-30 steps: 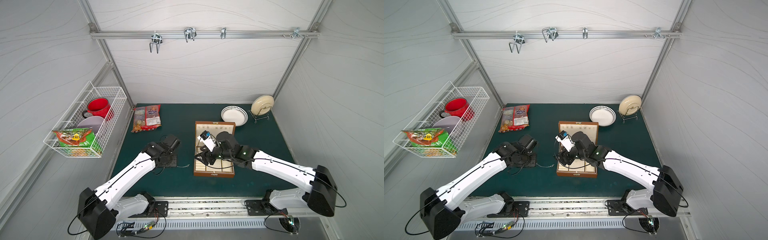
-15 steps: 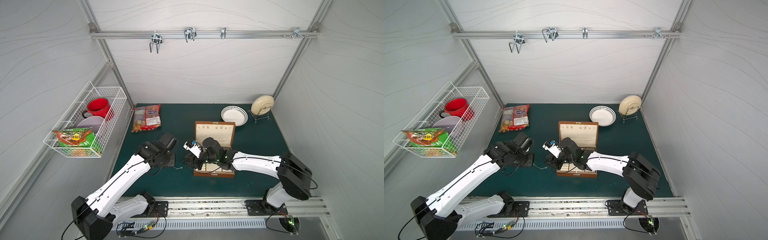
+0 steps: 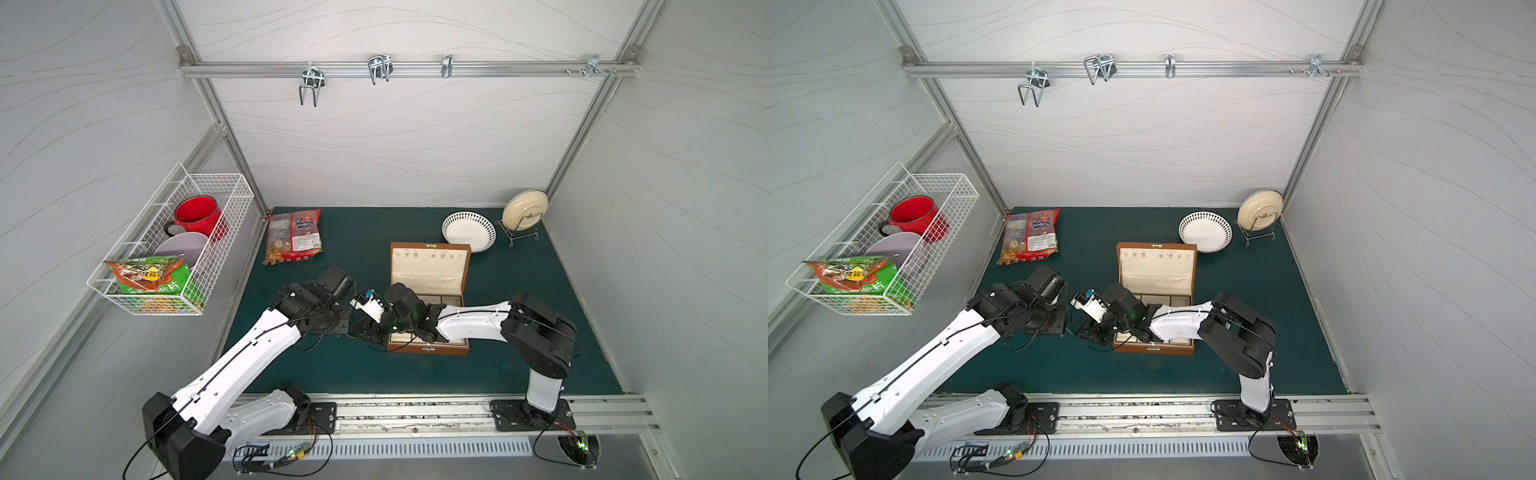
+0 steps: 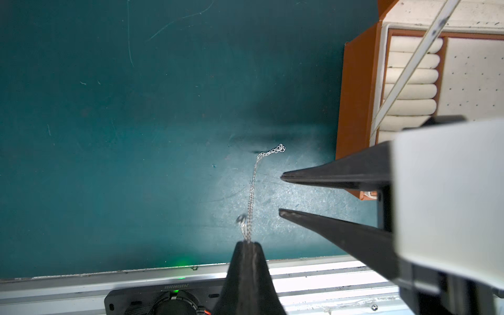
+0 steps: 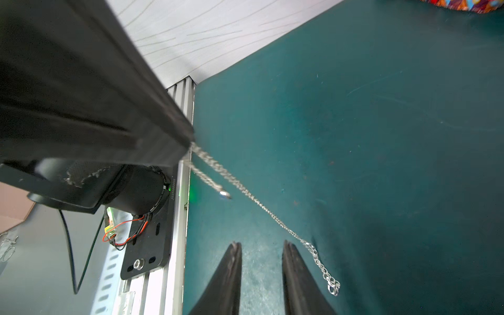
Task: Put jewelry chain into jewelry box
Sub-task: Pick up the necklace from the center of the board.
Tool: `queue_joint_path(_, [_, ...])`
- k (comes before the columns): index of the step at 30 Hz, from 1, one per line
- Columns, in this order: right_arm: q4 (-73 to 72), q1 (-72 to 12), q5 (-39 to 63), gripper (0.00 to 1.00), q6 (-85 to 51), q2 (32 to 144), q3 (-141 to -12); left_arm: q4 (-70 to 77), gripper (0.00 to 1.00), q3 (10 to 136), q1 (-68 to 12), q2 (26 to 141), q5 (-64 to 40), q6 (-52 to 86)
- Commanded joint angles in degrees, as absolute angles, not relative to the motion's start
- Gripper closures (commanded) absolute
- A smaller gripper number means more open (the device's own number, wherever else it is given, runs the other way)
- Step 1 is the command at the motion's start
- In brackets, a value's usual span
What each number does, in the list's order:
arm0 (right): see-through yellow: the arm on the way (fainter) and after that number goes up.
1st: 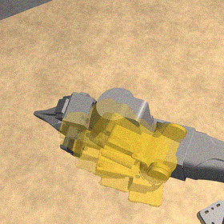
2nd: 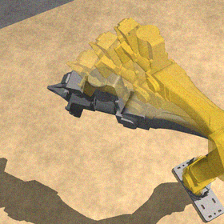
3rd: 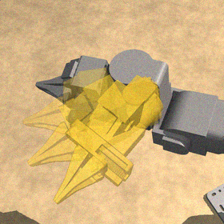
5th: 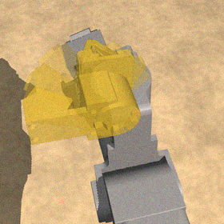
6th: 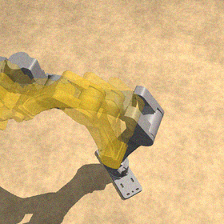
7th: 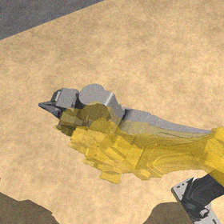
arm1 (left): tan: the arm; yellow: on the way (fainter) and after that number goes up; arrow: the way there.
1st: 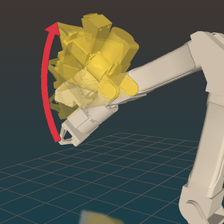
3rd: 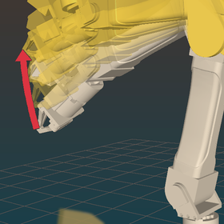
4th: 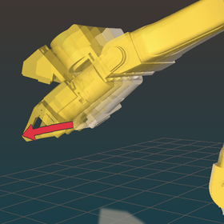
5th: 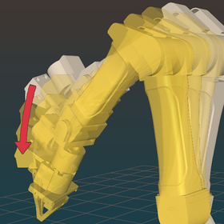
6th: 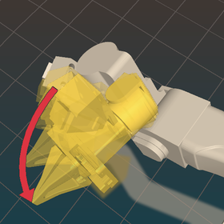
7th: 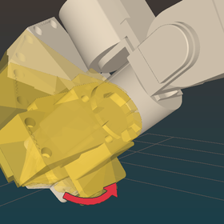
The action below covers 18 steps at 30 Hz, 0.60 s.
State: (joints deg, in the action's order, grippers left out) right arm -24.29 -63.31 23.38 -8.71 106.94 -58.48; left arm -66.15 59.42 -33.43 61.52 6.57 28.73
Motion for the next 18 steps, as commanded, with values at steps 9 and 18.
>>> queue_joint_path(9, [-27.13,-65.03,25.79,0.71,-10.81,112.52,-63.28,-66.18,1.0,61.22,-33.31,60.53,6.33,29.09])
queue_joint_path(18, [-27.89,-65.01,26.04,0.74,-11.15,114.61,-64.2,-66.41,1.0,61.43,-33.35,60.45,6.24,29.2])
